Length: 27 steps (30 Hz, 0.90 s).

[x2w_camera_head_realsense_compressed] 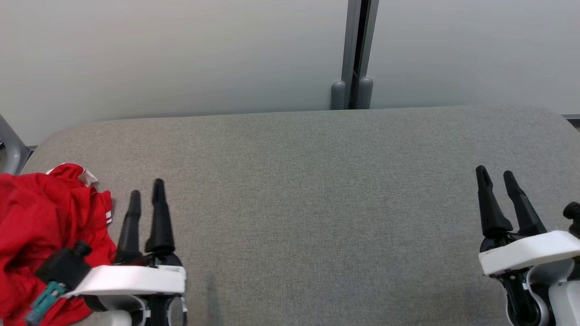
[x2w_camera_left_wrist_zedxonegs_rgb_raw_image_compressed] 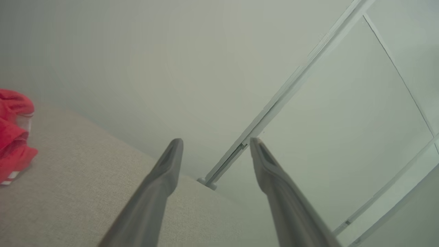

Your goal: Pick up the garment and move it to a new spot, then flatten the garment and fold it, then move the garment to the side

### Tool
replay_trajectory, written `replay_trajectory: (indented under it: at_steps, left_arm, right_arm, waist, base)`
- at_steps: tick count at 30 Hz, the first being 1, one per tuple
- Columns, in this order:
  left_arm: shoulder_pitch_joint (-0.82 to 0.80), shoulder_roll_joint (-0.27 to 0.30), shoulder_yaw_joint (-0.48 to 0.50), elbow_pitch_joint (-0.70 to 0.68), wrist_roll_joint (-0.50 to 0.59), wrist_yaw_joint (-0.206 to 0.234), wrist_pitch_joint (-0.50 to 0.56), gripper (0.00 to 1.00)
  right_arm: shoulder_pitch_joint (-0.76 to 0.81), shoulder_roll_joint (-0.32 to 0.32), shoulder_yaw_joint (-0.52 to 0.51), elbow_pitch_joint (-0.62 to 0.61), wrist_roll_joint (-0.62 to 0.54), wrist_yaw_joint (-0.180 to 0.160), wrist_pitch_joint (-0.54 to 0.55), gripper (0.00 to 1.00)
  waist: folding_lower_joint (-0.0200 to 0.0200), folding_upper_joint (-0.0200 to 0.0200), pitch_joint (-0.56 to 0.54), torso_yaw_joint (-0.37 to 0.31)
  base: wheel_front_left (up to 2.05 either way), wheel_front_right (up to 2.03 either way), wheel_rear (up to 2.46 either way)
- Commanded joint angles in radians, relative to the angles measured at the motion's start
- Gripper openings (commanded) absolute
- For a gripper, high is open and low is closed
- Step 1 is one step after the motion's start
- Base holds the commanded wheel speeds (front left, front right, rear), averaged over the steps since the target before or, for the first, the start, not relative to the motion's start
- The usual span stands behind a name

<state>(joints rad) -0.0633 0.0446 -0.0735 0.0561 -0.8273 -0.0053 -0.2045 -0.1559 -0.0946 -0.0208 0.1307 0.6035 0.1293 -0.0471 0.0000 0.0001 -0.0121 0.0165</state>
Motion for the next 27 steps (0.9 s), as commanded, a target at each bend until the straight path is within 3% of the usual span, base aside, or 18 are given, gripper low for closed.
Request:
replay_trajectory:
  at_steps: [1, 12, 27]
  left_arm:
    - [-0.004, 0.004, -0.015, -0.018, 0.05, 0.01, -0.005, 1.0]
    - [0.021, 0.005, -0.127, 0.024, 0.283, 0.118, -0.018, 1.0]
    - [0.032, 0.006, -0.169, 0.05, 0.455, 0.186, -0.033, 1.0]
  right_arm:
    - [-0.024, -0.015, 0.013, -0.005, -0.031, 0.001, -0.016, 1.0]
    - [-0.023, -0.012, 0.063, 0.04, -0.123, 0.002, -0.061, 1.0]
    - [-0.026, -0.004, 0.113, 0.112, -0.23, 0.002, -0.117, 1.0]
  waist:
    - [0.0, -0.0001, 0.0, -0.002]
    - [0.0, -0.0001, 0.0, -0.007]
    - [0.0, -0.0001, 0.004, -0.001]
  base:
    - [0.0, 0.0, 0.0]
    - [0.0, 0.0, 0.0]
    - [0.0, 0.0, 0.0]
